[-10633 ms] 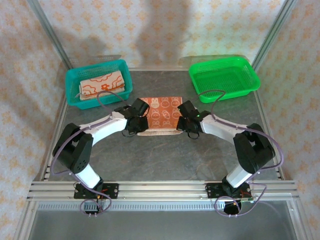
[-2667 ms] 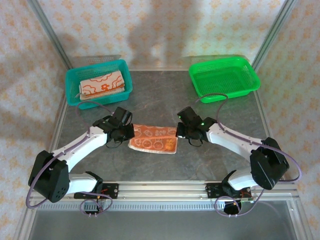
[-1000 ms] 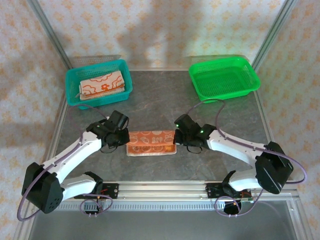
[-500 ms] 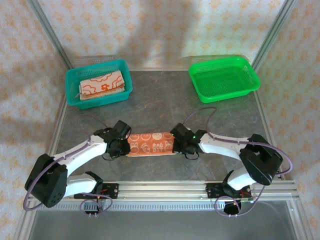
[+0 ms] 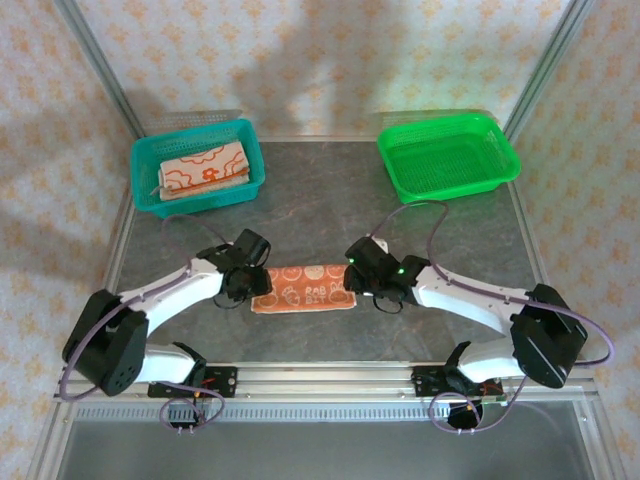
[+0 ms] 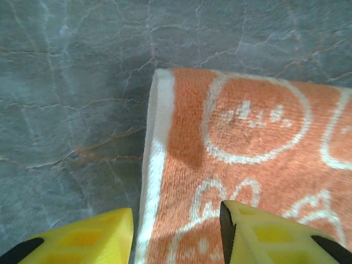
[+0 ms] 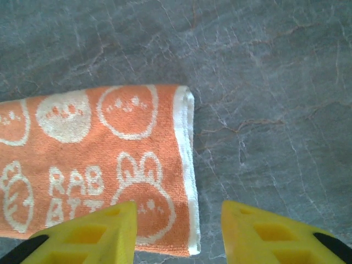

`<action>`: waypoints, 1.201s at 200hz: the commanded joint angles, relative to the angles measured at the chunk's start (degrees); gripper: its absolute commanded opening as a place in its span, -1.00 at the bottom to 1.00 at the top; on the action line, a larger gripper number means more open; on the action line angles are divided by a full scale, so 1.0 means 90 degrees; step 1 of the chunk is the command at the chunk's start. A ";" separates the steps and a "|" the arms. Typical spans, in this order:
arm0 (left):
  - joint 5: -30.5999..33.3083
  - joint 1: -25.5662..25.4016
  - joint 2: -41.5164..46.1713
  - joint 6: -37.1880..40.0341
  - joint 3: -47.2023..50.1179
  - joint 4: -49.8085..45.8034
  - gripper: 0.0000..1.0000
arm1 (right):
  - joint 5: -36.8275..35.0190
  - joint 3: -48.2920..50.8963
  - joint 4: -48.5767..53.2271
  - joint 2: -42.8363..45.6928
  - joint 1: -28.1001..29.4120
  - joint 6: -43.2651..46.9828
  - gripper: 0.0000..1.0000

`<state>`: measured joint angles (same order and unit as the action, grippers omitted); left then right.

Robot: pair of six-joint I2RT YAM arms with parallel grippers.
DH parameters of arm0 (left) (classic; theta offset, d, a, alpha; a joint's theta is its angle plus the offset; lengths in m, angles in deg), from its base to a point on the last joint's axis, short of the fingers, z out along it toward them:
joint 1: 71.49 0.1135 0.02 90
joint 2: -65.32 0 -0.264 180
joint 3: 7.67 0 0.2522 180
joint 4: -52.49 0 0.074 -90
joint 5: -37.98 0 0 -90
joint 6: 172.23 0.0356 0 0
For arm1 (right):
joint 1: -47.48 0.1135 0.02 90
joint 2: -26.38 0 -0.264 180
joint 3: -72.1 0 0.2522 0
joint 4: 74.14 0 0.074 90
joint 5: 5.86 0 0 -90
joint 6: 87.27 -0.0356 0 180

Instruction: Fold and stack the towels

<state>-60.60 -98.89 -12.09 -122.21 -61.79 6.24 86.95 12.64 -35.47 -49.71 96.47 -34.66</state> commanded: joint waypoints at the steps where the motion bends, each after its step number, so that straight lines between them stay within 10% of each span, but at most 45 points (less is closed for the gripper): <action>1: -0.0008 -0.0036 -0.0365 0.0194 -0.0014 0.0448 -0.08 | -0.0324 -0.0123 0.0204 0.0058 0.0024 0.0111 -0.12; 43: -0.0037 -0.0074 -0.1009 0.0132 0.0209 0.0741 -0.07 | -0.0414 -0.0133 0.0216 0.0136 0.0022 0.0111 0.00; 84: -0.0222 -0.0082 -0.1156 0.0051 0.0276 0.0950 -1.00 | -0.0648 -0.0400 0.0335 0.0239 0.0015 0.0173 0.18; 111: -0.0043 -0.0085 -0.0852 0.0116 -0.0122 0.0434 -1.00 | -0.0777 -0.0762 0.0482 0.0220 -0.0002 0.0330 0.33; 145: 0.0429 0.0058 -0.0589 0.0329 -0.1372 -0.0804 -1.00 | -0.1004 -0.1168 0.0659 0.0171 -0.0123 0.0538 0.99; 240: 0.0844 0.0640 -0.3217 0.1415 -0.6794 -0.2505 -1.00 | -0.0492 -0.2193 0.0830 -0.0652 -0.0954 0.1332 0.99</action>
<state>-55.79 -94.21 -34.08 -113.93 -112.72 -9.70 81.98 -3.66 -30.42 -53.69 88.98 -25.90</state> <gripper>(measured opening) 0.046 0.994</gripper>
